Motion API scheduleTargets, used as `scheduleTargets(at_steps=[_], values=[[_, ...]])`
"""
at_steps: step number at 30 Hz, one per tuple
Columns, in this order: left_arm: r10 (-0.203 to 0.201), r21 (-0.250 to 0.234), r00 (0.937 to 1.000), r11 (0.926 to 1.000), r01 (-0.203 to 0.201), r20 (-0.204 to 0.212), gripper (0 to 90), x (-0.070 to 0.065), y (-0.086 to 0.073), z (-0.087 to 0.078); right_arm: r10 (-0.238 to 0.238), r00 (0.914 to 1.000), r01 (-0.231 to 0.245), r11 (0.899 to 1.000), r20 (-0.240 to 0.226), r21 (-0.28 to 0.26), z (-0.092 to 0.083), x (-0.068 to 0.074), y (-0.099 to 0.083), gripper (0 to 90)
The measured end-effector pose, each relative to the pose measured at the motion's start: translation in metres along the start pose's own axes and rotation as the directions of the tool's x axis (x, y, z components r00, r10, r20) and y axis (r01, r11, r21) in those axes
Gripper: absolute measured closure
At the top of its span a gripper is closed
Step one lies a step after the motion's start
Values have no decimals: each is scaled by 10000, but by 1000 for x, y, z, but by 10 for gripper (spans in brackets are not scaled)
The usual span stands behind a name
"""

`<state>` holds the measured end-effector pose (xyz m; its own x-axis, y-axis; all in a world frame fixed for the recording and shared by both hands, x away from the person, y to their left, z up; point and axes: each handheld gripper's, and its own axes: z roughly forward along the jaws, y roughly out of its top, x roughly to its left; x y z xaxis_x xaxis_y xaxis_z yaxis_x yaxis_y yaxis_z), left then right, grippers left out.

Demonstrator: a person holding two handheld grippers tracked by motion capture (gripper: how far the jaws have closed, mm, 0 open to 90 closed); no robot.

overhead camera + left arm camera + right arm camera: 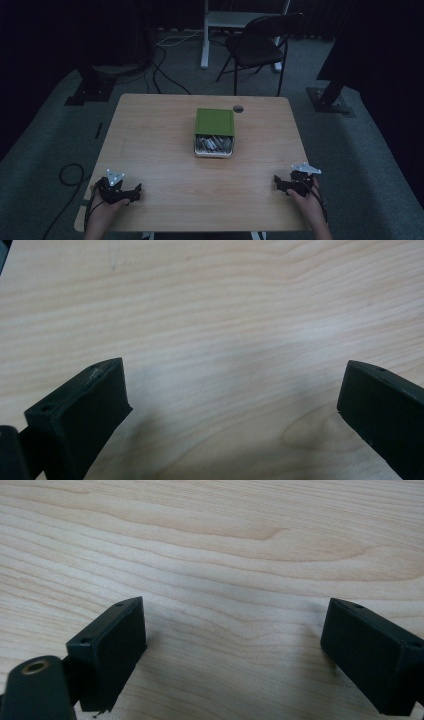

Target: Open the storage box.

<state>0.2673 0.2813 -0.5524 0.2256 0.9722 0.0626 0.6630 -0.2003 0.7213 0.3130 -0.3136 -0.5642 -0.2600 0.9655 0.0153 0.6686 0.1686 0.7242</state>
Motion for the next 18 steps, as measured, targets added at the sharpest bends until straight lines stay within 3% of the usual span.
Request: scheduleTargets(at_steps=[6, 18], values=[[536, -56, 9984, 9986, -535, 180, 6, -11, 8, 4, 1, 10000, -1, 10000, -1, 0, 0, 0, 0, 106], [1450, -256, 9865, 9893, -1435, 763, 6, -34, 21, 11, -8, 10000, 8, 10000, 1, 0, 0, 0, 0, 106]])
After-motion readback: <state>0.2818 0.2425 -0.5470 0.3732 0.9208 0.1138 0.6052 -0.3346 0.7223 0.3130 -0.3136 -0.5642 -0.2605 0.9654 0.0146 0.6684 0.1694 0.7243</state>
